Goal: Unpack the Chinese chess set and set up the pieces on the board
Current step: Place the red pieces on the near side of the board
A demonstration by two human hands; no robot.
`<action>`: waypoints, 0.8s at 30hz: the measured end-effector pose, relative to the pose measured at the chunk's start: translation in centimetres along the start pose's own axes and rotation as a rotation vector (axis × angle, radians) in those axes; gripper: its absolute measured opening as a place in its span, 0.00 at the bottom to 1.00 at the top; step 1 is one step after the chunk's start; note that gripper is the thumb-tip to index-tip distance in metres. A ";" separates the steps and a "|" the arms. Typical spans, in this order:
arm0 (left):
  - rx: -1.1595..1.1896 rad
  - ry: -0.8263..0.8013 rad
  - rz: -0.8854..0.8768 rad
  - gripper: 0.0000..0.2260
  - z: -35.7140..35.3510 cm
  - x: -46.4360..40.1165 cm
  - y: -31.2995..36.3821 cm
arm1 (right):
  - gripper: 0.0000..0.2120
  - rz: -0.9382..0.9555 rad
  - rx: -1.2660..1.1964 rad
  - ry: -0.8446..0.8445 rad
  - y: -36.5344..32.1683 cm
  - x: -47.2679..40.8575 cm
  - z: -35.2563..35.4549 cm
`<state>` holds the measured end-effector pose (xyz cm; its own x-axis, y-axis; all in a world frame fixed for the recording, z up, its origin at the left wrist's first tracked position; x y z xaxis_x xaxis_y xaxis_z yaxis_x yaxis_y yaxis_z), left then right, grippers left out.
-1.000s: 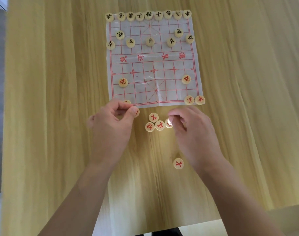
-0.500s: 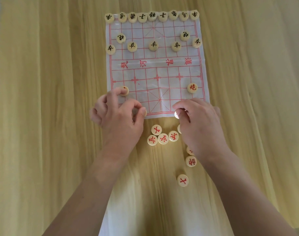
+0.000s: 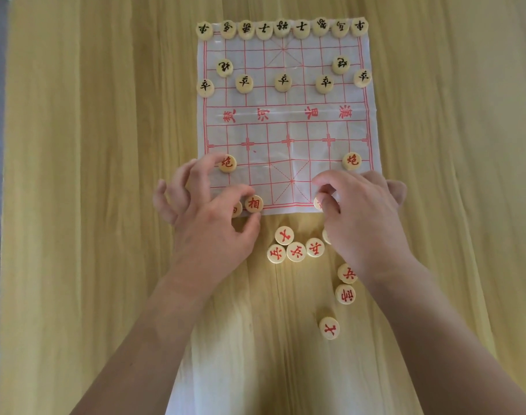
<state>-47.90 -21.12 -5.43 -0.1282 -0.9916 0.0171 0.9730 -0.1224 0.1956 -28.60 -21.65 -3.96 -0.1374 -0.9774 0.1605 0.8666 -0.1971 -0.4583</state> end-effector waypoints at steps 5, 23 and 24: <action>0.019 0.115 0.058 0.14 1.0 0.4 -0.2 | 0.08 0.038 0.046 0.033 -0.1 0.0 0.0; 0.075 0.115 0.015 0.15 1.0 -0.3 2.5 | 0.13 0.028 0.042 -0.006 1.4 0.6 -1.0; 0.075 0.115 0.014 0.15 0.9 -0.4 2.6 | 0.11 0.020 0.041 0.010 1.7 0.6 -0.7</action>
<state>-45.50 -21.02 -4.02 -0.0876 -0.9920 -0.0912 0.9570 -0.1092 0.2689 -27.60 -22.62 -5.28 -0.1239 -0.9819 0.1430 0.8881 -0.1740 -0.4255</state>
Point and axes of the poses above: each hand's wrist, its own x-axis away from the middle knuckle, its own z-axis out of the back of the hand, y = z × x, the point moved 7 cm from there along -x, towards the middle knuckle, and after that the axes turned 9 degrees about -x, right-handed, at the moved point
